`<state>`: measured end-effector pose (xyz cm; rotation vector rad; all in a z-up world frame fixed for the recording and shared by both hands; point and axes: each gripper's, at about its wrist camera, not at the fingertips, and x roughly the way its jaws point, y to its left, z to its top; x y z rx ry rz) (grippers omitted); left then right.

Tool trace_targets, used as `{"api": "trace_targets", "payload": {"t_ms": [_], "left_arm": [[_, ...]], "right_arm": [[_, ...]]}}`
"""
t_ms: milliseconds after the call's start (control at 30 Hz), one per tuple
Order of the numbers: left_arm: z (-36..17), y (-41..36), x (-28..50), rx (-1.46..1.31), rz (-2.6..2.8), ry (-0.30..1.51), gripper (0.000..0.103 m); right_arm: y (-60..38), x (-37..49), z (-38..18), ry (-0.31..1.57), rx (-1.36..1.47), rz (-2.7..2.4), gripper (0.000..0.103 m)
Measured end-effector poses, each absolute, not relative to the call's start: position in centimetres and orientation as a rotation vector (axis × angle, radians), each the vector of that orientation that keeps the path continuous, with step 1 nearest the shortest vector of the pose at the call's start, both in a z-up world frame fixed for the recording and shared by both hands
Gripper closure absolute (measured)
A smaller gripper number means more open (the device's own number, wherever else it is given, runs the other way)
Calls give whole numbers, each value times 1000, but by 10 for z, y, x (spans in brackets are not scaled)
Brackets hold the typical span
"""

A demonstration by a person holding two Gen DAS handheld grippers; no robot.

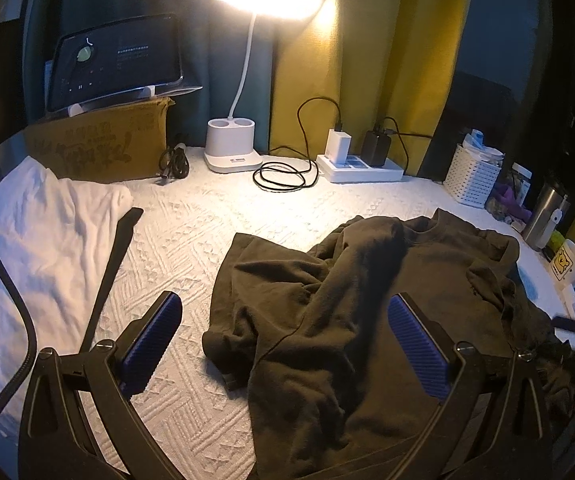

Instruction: Fold small clothes

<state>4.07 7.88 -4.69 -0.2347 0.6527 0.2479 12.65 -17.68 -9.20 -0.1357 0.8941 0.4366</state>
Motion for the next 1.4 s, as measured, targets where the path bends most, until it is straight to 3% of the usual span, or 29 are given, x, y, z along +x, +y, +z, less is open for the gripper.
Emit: {"api": "trace_targets", "payload": {"t_ms": [300,533,1067,1167,1200,1233,1267,1300,1400], "left_arm": [[-52,98,42,-234,303,669,1],[-66,139,43,-238,371,701,1],[-117,156,157,-155,104,905,2],[-125,153,160,-150,90,905,19],[-125,150,159,-130,84,892,40],[-124,148,158,-105,100,887,52],[-123,148,157,-95,106,886,78],[-122,151,156,-107,115,881,92],[-118,167,145,-186,163,852,99]], "right_arm": [[-147,208,-114,951,-71,444,12],[-100,192,-131,1030,-98,590,12],[-146,202,-103,962,-45,371,12],[-152,205,-107,972,-39,358,12],[-152,206,-109,976,-39,354,12],[-153,208,-110,980,-37,351,12],[-154,209,-111,984,-35,350,12],[-153,210,-113,987,-35,351,12],[-151,210,-114,990,-36,364,12]]}}
